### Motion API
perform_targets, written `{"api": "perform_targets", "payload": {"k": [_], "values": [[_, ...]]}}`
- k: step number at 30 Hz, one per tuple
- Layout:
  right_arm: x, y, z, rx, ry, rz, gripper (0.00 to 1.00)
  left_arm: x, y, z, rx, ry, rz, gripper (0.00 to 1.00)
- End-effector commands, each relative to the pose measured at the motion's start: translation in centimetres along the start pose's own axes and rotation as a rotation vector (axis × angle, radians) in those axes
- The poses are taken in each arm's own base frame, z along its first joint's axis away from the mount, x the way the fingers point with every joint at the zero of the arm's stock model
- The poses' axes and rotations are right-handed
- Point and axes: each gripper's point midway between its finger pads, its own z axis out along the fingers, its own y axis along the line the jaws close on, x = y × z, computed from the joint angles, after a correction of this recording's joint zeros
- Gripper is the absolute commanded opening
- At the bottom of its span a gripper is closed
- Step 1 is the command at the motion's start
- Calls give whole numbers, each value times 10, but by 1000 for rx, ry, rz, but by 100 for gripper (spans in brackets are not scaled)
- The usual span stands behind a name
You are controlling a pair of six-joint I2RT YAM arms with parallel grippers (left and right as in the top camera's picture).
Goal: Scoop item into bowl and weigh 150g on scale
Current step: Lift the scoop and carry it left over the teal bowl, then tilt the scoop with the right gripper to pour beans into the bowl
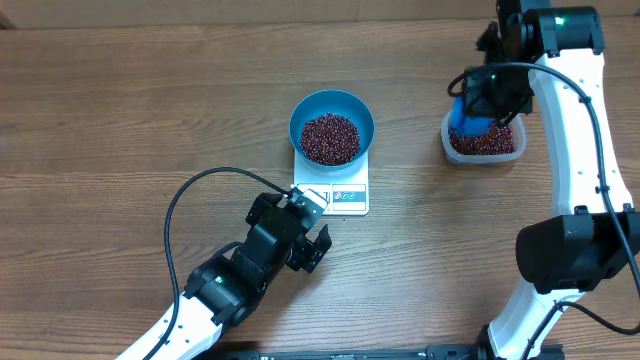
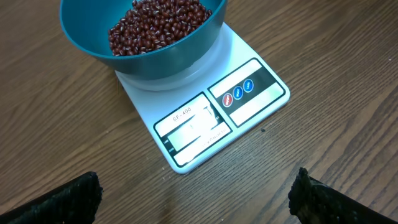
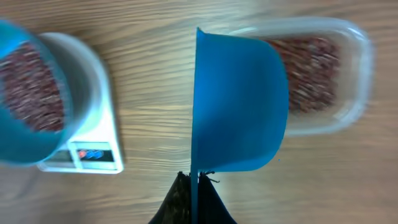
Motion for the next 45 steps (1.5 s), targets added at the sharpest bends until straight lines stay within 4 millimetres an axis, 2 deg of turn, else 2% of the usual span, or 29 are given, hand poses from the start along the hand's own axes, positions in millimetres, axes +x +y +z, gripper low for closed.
{"api": "perform_targets", "payload": {"k": [1, 3, 6, 12, 18, 23, 34, 40, 45], "values": [[-7, 50, -35, -231, -118, -169, 4, 1, 3, -1, -14, -2, 8, 100], [-10, 63, -43, -284, -158, -228, 4, 1, 3, -1, -14, -2, 8, 100], [-18, 97, -59, -348, -260, -380, 4, 1, 3, -1, -14, -2, 8, 100], [-9, 145, -55, -338, -293, -595, 4, 1, 3, -1, -14, -2, 8, 100], [0, 171, -41, -232, -284, -685, 4, 1, 3, -1, -14, -2, 8, 100], [1, 178, -18, -183, -237, -692, 4, 1, 3, -1, -14, -2, 8, 100], [2, 178, 30, -184, -121, -678, 4, 1, 3, -1, -14, -2, 8, 100], [7, 183, 52, -223, -63, -673, 4, 1, 3, -1, -14, -2, 8, 100], [8, 182, 60, -221, -48, -671, 4, 1, 3, -1, -14, -2, 8, 100]]}}
